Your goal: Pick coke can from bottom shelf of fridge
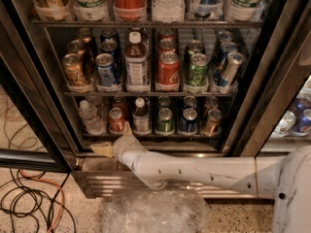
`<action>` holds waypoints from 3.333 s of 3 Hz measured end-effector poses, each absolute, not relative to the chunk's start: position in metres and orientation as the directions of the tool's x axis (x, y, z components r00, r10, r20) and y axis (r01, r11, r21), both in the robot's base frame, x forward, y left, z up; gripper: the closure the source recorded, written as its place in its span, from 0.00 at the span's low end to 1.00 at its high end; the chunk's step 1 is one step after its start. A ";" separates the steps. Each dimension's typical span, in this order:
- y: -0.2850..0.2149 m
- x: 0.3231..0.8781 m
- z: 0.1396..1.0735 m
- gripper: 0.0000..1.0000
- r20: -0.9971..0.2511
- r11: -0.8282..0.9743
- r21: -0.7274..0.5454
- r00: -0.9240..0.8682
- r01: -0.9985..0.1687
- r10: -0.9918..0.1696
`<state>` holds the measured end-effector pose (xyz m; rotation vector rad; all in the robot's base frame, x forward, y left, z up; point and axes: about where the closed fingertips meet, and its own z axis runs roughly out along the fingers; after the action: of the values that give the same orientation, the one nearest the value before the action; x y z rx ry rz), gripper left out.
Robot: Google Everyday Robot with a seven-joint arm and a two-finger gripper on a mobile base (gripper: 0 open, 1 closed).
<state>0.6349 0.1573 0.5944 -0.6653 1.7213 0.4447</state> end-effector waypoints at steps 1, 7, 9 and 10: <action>0.159 0.647 0.590 0.10 -0.967 0.771 -0.083 -0.136 -0.631 -0.215; 0.170 0.693 0.601 0.76 -0.975 0.789 -0.164 -0.025 -0.592 -0.221; 0.168 0.683 0.591 1.00 -0.971 0.790 -0.139 -0.073 -0.597 -0.226; 0.168 0.685 0.597 1.00 -0.971 0.790 -0.139 -0.073 -0.597 -0.226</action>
Offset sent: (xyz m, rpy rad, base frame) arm 0.0514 0.0012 -0.0091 -0.0660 -0.1211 -0.0570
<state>0.6854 0.1676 0.5965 -0.6609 1.6500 0.3465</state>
